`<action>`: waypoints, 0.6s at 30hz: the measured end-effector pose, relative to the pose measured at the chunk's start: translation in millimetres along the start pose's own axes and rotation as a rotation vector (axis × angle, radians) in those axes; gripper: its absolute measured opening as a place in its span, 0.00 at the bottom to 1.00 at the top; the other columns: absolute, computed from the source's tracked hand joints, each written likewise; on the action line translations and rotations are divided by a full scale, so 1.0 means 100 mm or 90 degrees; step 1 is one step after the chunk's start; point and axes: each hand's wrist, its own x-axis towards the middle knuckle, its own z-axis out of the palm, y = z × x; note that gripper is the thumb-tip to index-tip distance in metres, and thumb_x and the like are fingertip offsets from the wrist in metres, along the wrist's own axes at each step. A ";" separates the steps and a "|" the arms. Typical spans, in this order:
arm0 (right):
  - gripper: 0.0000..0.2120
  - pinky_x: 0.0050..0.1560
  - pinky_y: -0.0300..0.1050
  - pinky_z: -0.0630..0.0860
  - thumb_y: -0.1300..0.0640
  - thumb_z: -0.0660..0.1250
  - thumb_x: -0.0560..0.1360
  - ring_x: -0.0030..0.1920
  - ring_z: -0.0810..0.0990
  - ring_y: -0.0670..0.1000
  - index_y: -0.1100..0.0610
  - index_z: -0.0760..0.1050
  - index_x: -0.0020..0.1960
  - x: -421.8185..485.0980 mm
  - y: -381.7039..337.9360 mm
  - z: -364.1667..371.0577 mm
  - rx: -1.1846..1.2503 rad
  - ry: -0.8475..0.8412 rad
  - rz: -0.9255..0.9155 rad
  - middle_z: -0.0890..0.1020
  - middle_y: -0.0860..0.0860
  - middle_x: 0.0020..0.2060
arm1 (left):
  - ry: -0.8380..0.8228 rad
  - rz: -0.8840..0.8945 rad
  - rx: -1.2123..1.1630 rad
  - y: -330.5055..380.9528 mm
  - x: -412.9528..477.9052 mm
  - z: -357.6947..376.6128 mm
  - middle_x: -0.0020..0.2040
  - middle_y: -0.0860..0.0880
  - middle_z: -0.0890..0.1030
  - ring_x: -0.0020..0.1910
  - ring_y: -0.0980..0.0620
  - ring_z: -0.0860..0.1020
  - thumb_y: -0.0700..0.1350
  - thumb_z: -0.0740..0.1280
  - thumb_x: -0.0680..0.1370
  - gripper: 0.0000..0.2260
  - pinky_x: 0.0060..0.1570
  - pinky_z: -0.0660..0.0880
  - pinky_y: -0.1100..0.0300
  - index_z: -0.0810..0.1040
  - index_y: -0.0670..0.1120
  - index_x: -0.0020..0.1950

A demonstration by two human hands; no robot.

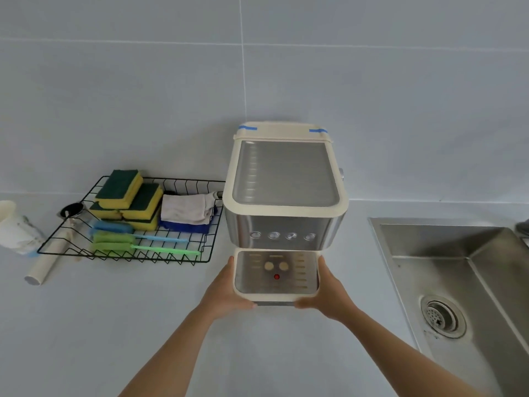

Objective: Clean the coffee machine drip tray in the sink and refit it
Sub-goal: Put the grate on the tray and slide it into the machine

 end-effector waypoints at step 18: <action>0.38 0.38 0.31 0.73 0.59 0.79 0.60 0.51 0.75 0.48 0.54 0.61 0.62 0.31 0.16 0.07 -0.033 -0.019 0.078 0.73 0.48 0.56 | 0.002 -0.038 0.046 -0.13 0.34 0.06 0.65 0.56 0.71 0.61 0.54 0.72 0.56 0.75 0.52 0.54 0.59 0.74 0.52 0.50 0.58 0.72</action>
